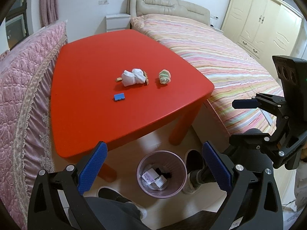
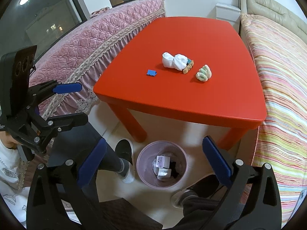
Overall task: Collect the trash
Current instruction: 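Move both tools back over the red table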
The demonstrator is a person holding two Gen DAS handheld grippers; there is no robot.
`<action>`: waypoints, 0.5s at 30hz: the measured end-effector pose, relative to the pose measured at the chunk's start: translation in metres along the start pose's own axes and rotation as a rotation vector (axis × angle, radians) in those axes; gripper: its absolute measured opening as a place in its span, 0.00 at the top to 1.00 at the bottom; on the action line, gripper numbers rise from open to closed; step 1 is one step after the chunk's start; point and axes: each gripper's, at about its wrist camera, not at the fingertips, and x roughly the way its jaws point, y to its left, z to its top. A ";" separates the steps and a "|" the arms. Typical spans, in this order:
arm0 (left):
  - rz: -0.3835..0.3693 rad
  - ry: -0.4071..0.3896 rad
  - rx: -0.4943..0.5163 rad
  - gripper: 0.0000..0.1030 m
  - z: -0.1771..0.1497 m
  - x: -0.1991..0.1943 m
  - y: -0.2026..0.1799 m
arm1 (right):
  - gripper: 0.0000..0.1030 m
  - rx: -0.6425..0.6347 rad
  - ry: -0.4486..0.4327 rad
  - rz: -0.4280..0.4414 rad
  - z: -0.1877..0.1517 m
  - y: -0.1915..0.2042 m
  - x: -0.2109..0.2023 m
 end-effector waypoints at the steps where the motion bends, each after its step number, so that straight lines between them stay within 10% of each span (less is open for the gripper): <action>1: 0.000 -0.001 -0.001 0.07 0.000 0.000 0.001 | 0.04 0.000 -0.001 0.000 0.001 -0.001 0.000; 15: 0.026 -0.003 -0.037 0.07 0.024 0.004 0.023 | 0.04 -0.008 -0.024 -0.014 0.031 -0.017 -0.001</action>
